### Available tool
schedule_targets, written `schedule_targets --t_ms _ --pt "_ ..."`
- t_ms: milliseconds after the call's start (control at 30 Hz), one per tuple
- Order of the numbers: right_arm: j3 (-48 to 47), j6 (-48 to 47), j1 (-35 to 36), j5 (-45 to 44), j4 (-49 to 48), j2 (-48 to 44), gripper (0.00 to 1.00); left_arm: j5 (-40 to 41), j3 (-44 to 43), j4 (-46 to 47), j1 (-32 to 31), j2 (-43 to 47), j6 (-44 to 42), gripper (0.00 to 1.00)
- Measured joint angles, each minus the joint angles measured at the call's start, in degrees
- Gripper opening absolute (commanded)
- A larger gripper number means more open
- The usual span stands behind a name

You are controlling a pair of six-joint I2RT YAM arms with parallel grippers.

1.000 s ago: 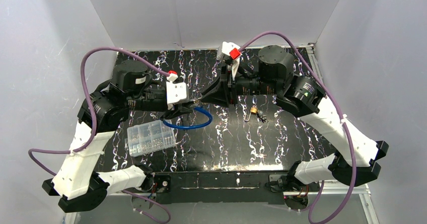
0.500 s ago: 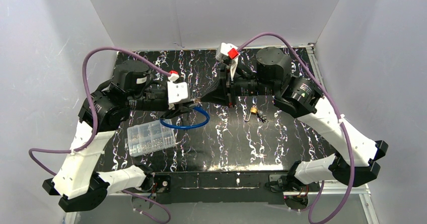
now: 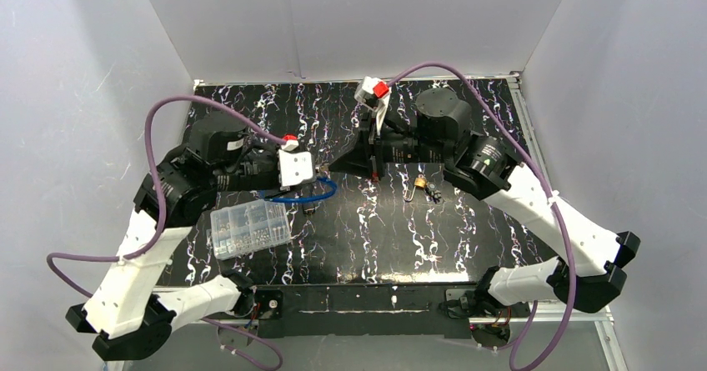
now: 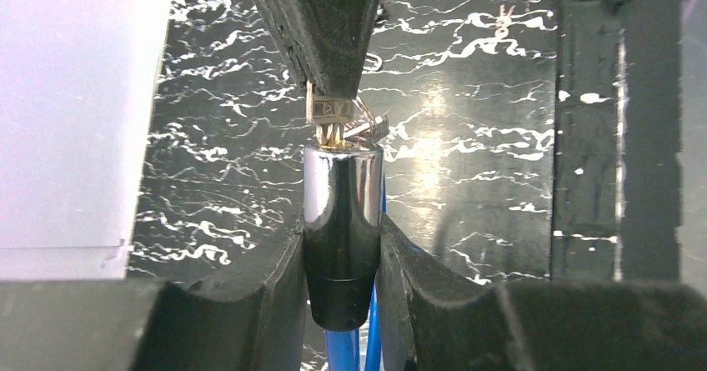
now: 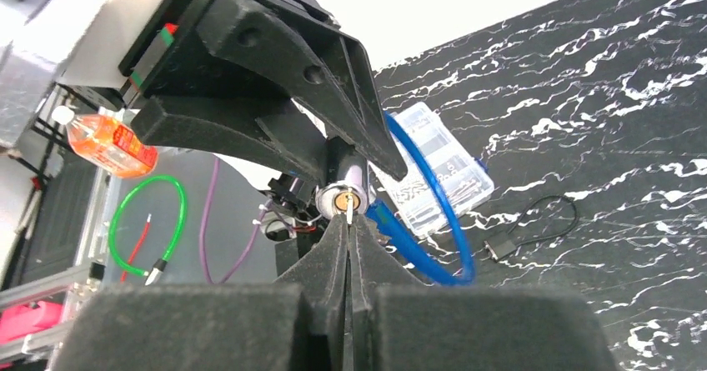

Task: Unlock with the key
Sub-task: Unlock the lock.

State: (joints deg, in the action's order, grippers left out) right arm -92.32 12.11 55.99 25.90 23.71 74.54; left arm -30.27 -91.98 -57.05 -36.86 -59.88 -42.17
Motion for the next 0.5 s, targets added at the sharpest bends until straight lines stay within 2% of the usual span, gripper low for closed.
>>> schedule_targets --t_ms 233,500 --pt "8.65 8.14 -0.01 -2.66 -7.85 -2.41 0.01 2.44 7.63 5.99 -0.05 5.26 -6.93 0.0" --pt "13.42 19.16 -2.05 -2.61 -12.46 -2.47 0.01 5.86 14.06 11.05 -1.06 9.2 -16.53 0.0"
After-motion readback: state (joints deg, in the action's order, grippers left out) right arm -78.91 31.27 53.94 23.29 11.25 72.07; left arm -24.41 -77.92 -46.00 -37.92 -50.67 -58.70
